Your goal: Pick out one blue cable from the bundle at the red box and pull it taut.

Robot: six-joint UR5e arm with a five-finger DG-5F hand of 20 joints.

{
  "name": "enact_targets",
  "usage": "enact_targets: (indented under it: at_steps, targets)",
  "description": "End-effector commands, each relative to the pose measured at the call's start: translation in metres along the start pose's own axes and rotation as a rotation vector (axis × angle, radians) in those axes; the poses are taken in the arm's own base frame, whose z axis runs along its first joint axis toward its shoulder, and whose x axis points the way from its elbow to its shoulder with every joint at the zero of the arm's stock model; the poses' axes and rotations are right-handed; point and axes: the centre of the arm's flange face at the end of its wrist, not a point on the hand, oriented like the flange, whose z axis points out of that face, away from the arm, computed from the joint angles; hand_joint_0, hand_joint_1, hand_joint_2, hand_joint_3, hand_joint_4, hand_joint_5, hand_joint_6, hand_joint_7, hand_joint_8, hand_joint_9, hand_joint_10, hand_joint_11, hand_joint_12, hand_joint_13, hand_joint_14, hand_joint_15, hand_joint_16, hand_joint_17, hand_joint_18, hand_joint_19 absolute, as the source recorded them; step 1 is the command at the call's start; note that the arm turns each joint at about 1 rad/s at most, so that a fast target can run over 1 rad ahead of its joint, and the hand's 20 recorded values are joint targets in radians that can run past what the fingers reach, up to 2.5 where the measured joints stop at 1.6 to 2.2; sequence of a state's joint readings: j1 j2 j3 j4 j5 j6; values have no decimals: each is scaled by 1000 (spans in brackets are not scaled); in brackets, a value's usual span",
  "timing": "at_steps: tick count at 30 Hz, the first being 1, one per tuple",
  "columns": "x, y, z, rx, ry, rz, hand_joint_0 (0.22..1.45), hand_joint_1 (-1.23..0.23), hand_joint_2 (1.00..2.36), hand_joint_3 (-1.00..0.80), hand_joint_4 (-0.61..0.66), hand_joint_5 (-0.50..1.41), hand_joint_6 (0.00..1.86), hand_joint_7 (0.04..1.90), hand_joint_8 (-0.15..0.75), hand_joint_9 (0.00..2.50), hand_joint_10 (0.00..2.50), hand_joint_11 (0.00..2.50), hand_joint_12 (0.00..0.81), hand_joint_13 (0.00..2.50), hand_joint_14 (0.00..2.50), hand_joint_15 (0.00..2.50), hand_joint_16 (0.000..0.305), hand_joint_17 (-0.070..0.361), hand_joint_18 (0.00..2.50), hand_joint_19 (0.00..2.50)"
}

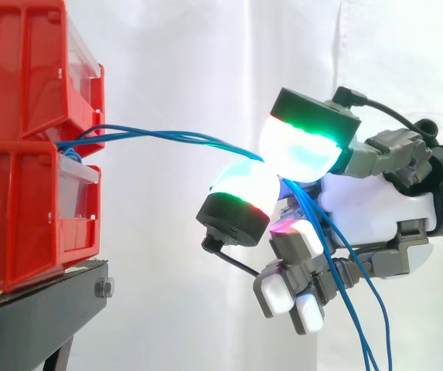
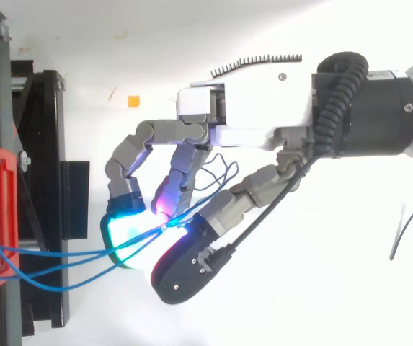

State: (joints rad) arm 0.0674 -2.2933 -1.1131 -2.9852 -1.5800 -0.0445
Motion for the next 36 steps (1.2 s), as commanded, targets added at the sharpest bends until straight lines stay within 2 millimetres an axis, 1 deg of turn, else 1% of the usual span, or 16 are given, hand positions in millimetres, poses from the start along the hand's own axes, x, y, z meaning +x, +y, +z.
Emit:
enact_targets:
  at_steps: [1,4,9,12,13,14,15,18,21,25,28,30,32,34,36]
  targets:
    - [0,0,0,4,0,0,548,-658,1000,-500,85,-112,905,965,341,1181,21,591,371,973,14,377,50,112,977,449]
    - [0,0,0,4,0,0,505,-616,1000,-500,101,-110,890,992,346,1193,19,573,383,984,15,372,53,119,992,446]
    - [0,0,0,4,0,0,493,-579,1000,-500,107,-109,884,979,350,1199,20,573,388,989,15,375,54,121,996,449]
    - [0,0,0,4,0,0,506,-532,1000,-500,102,-109,881,973,349,1199,19,569,384,987,13,370,53,119,988,453]
    - [1,0,0,4,2,0,548,-505,1000,-500,85,-105,873,1004,335,1199,18,574,372,978,14,378,50,112,964,474]
    - [1,-1,0,5,2,0,551,-509,1000,-500,82,-105,873,1010,334,1202,18,577,373,978,14,380,50,112,962,473]
    - [0,-1,-1,5,0,0,584,-521,1000,-500,74,-104,872,1023,329,1199,19,582,367,977,16,384,49,109,953,483]
    - [1,0,0,4,0,0,615,-581,1000,-492,49,-100,877,1056,333,1217,22,597,364,981,14,388,48,107,953,479]
    - [1,0,0,4,-1,0,624,-644,1009,-403,40,-98,886,1064,341,1218,21,595,364,980,15,393,48,107,955,468]
    - [1,0,0,4,-1,0,631,-722,1015,-329,56,-99,891,1112,340,1213,19,599,366,980,14,386,48,108,959,467]
    - [2,-1,0,5,0,0,639,-767,1017,-297,62,-100,898,1102,340,1207,20,600,368,978,15,389,48,108,962,467]
    - [2,0,0,4,0,0,648,-808,1018,-282,70,-101,905,1086,344,1203,22,600,368,977,14,384,48,108,963,459]
    - [1,-1,0,5,-1,0,662,-851,1019,-267,62,-102,905,1110,346,1199,20,606,369,976,14,378,48,108,964,459]
    - [2,0,0,4,0,0,690,-898,1019,-273,42,-104,903,1176,345,1199,20,604,372,982,14,379,48,109,975,439]
    - [1,0,0,7,-1,0,704,-910,1017,-295,27,-104,902,1208,347,1198,22,602,368,987,14,371,48,108,981,428]
